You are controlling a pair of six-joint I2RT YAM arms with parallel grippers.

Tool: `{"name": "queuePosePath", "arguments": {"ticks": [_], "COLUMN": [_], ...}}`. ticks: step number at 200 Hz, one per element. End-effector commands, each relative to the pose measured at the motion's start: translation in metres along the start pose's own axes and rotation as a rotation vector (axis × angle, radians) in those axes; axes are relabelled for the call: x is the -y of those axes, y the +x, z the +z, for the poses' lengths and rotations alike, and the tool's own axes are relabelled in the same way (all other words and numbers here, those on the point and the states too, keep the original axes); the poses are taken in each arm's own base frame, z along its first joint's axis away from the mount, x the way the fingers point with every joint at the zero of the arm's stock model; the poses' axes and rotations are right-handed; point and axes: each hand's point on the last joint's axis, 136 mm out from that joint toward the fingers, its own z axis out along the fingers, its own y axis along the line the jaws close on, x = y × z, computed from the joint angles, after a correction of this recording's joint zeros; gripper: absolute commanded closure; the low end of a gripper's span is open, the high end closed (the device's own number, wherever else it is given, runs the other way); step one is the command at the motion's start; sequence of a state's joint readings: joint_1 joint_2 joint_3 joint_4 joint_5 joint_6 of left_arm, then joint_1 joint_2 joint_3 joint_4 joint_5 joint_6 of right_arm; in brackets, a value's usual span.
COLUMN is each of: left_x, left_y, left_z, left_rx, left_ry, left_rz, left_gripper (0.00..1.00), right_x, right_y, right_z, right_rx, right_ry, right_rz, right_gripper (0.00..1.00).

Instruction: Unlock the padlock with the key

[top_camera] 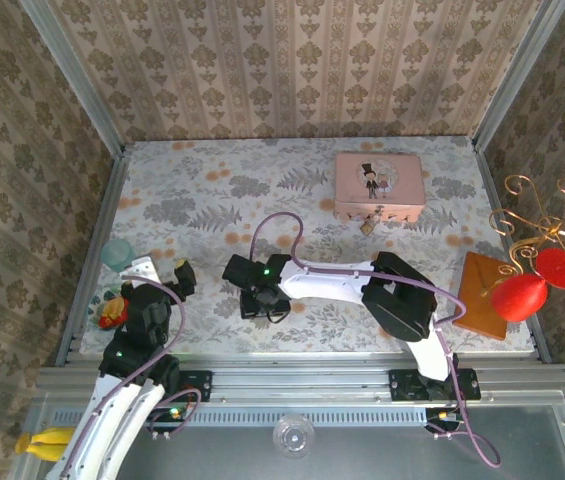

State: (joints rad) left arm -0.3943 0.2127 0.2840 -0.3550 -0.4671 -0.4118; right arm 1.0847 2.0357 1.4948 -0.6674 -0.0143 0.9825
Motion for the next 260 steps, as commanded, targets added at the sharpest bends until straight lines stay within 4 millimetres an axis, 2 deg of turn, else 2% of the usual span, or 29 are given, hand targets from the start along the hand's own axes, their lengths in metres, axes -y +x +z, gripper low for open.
{"name": "queuePosePath", "arguments": {"ticks": [1,32,83,120,191,260], "left_x": [0.001,0.002,0.002,0.001,0.001,-0.001], "left_y": [-0.005,-0.006,-0.01,-0.01,-0.009,-0.01], "left_z": [-0.003,-0.004,-0.008,-0.008,-0.007,-0.008], "left_rx": [0.008,0.004,0.015,0.019,0.016,0.018], "left_ry": [0.019,0.03,0.041,0.038,0.039,0.029], "left_rz": [-0.037,-0.046,-0.039,-0.041,-0.041,-0.036], "left_gripper": [0.0,0.0,0.0,0.0,0.0,0.0], "right_x": [-0.005,-0.007,0.0,0.0,0.003,0.009], "right_y": [0.004,0.005,0.01,0.013,0.013,0.006], "right_z": [0.003,0.01,0.022,0.027,0.024,0.005], "right_rx": [-0.042,-0.056,-0.073,-0.09,-0.073,0.018], "right_ry": [-0.001,0.007,0.047,0.058,0.079,0.068], "right_rz": [0.012,0.013,0.018,0.005,-0.014,-0.018], "right_gripper": [0.54,0.59,0.61,0.67,0.8,0.92]}}
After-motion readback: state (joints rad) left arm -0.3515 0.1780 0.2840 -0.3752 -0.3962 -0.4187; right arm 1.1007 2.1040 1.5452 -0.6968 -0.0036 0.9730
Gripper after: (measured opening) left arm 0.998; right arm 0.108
